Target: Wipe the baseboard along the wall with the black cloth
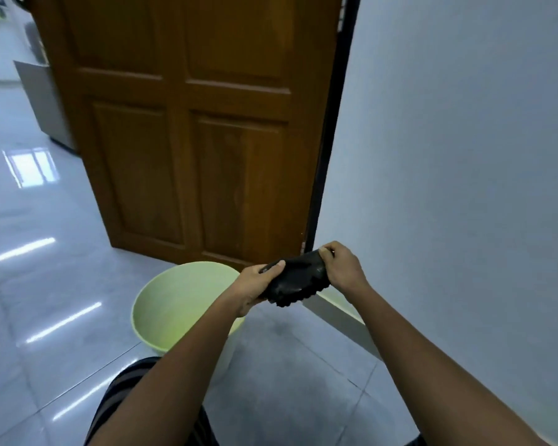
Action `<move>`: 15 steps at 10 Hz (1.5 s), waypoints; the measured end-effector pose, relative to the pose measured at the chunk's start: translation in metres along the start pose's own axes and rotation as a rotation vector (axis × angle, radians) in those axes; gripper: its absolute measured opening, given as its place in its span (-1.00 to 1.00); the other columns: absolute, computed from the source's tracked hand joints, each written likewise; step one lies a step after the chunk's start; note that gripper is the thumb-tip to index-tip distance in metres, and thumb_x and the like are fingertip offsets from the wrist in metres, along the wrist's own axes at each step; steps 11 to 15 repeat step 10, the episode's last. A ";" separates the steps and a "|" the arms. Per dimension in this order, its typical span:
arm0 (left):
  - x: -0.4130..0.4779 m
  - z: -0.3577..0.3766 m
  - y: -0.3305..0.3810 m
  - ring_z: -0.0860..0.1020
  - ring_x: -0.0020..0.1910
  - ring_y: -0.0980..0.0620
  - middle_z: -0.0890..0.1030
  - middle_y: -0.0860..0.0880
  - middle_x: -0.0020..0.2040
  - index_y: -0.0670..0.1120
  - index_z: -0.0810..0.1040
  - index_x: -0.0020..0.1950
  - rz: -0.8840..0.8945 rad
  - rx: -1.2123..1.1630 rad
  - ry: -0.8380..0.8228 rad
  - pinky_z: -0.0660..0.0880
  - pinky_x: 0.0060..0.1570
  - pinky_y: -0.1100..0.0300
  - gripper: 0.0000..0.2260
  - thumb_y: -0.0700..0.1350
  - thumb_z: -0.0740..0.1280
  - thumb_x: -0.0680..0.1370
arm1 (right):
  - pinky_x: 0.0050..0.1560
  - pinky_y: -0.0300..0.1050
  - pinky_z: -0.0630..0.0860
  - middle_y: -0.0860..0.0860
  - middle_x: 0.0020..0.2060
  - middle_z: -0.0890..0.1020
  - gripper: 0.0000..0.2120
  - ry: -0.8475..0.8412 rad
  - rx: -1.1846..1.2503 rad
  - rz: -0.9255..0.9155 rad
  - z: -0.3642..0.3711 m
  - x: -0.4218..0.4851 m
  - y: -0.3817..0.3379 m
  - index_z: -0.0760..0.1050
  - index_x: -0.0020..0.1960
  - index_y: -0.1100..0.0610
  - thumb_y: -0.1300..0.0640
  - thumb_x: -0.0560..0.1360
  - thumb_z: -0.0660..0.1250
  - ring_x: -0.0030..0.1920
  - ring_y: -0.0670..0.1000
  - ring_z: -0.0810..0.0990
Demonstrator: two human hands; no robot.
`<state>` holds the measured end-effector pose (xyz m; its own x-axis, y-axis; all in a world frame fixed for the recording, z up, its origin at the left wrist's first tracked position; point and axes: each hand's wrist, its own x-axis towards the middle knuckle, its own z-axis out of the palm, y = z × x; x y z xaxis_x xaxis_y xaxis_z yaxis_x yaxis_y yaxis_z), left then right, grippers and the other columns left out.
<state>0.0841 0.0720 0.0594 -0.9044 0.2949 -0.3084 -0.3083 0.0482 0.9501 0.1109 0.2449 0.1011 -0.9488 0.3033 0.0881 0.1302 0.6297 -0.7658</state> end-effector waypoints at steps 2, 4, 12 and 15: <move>0.033 -0.050 -0.034 0.60 0.04 -0.18 0.64 -0.18 0.04 -0.24 0.53 0.13 -0.046 -0.274 0.356 0.57 0.11 -0.06 -0.60 0.04 0.42 0.47 | -0.03 -0.04 0.47 0.14 0.00 0.60 -0.72 -0.022 0.055 0.068 0.098 0.031 -0.008 0.48 0.13 0.17 0.04 0.63 0.08 -0.07 0.09 0.51; 0.082 -0.064 -0.067 0.56 -0.34 -0.10 0.59 -0.16 -0.19 -0.16 0.48 -0.03 0.037 0.216 0.586 0.47 -0.50 0.18 -0.68 0.11 0.22 0.58 | -0.09 -0.13 0.37 0.13 -0.08 0.54 -0.69 -0.061 0.079 0.203 0.165 0.062 0.033 0.45 0.13 0.21 0.04 0.65 0.03 -0.07 0.10 0.51; 0.143 -0.066 -0.112 0.49 0.16 -0.29 0.48 -0.29 0.22 -0.13 0.28 0.36 -0.630 0.492 0.562 0.46 0.12 -0.04 -0.61 -0.02 0.23 0.58 | 0.01 -0.05 0.46 0.23 0.14 0.55 -0.68 -0.672 -0.146 0.359 0.221 0.096 0.086 0.45 0.12 0.28 0.10 0.63 0.02 0.12 0.20 0.54; 0.143 -0.066 -0.112 0.49 0.16 -0.29 0.48 -0.29 0.22 -0.13 0.28 0.36 -0.630 0.492 0.562 0.46 0.12 -0.04 -0.61 -0.02 0.23 0.58 | 0.01 -0.05 0.46 0.23 0.14 0.55 -0.68 -0.672 -0.146 0.359 0.221 0.096 0.086 0.45 0.12 0.28 0.10 0.63 0.02 0.12 0.20 0.54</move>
